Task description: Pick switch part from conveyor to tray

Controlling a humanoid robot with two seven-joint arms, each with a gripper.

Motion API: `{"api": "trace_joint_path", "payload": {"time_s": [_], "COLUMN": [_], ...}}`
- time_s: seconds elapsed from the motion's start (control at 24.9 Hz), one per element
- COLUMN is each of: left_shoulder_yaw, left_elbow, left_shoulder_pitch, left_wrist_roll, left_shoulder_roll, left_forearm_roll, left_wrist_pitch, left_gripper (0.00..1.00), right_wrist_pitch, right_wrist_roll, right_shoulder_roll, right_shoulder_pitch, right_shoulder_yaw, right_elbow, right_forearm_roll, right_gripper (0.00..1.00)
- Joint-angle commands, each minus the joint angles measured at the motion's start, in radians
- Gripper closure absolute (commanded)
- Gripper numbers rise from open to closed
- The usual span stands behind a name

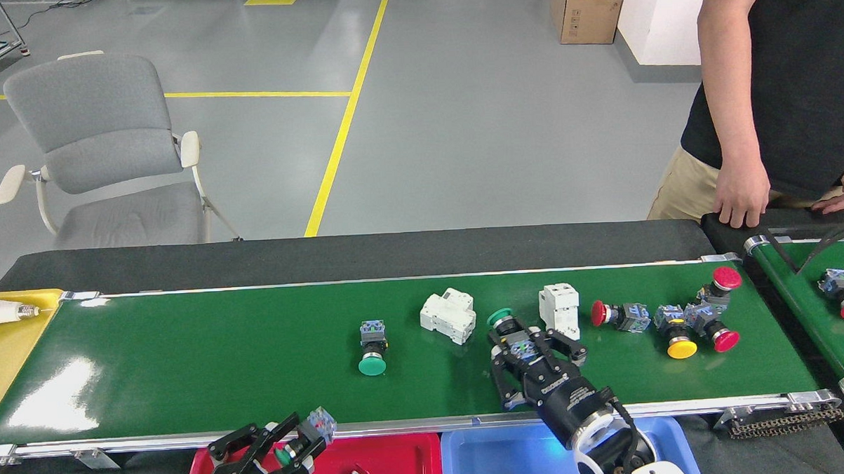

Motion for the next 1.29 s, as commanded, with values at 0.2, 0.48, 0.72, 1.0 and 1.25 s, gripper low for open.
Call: {"api": "trace_joint_path", "payload": {"time_s": [0.2,0.48,0.72,1.0,1.25], "left_shoulder_yaw": [0.255,0.264,0.229,0.151,0.151], "left_elbow": [-0.028,-0.032,-0.036,-0.024,0.087], "left_shoulder_pitch": [0.015,0.056,0.05,-0.099,-0.2], "left_wrist_roll": [0.016,0.016,0.007,-0.068,-0.106], "left_shoulder_roll": [-0.11,-0.088,-0.087,-0.097,-0.1], "left_forearm_roll": [-0.003,-0.003,-0.004,-0.083,-0.096], "left_wrist_pitch": [0.235,0.256,0.216,0.176,0.18], "left_gripper": [0.0,0.0,0.0,0.0,0.0], "right_wrist_pitch": [-0.076,-0.003,0.344,0.467,0.516], "right_wrist_roll": [-0.005,-0.004,-0.169,-0.12,-0.024], "right_shoulder_roll": [0.057,0.064,0.065,0.057,0.059], "right_shoulder_pitch": [-0.006,0.026,0.322,0.316,0.102], "right_shoulder_yaw": [0.187,0.092,-0.258,-0.303,-0.217], "right_elbow": [0.033,-0.034,-0.163,-0.158,-0.037], "right_forearm_roll": [0.061,0.027,0.003,0.004,0.021], "right_gripper": [0.0,0.0,0.01,0.01,0.01]}}
